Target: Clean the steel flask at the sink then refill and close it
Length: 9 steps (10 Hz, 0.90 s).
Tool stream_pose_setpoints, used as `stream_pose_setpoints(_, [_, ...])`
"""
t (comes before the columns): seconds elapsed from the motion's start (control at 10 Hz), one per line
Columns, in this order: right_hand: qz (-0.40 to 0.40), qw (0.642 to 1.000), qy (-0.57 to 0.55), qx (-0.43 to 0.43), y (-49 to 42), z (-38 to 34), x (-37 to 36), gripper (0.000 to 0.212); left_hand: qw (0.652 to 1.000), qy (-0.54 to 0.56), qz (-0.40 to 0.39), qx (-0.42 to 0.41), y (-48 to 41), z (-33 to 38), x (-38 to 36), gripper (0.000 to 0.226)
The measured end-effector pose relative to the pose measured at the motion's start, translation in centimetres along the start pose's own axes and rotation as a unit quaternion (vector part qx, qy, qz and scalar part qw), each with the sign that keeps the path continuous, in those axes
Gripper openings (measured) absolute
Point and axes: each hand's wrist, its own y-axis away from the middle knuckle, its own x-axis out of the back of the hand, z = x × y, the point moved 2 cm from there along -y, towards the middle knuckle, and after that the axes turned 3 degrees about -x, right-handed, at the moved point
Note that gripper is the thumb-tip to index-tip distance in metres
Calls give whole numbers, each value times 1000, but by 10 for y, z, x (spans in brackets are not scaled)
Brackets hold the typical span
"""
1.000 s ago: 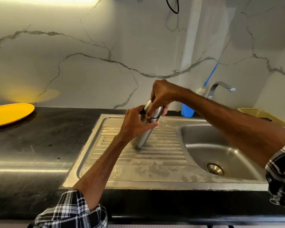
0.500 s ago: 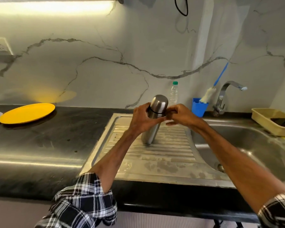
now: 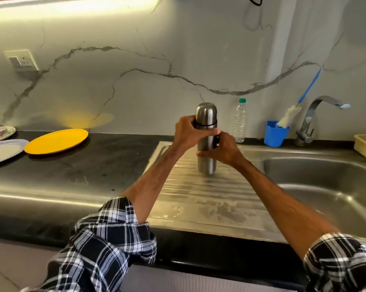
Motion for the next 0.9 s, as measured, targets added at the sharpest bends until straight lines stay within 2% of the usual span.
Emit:
stream_pose_setpoints(0.2, [-17,1000,12,-21,-18,15,12,79,999,-29,-40,3,-23,-2,-17,62])
stream_pose_setpoints(0.5, [-17,999,-8,-34,-10,34,8,73,997,-61,-51,2,-17,-8,-32,57])
stream_pose_setpoints(0.7, [-23,999,-27,-33,-3,46,5,81,997,-36,-55,-32,-3,-13,-33,50])
stream_pose_setpoints(0.8, [-162,984,-61,-51,-10,59,15,68,991,5,-123,-48,-7,-29,-25,52])
stream_pose_setpoints(0.9, [-173,962,-190,-89,-33,79,42,66,970,116,-207,-44,-28,-49,-13,40])
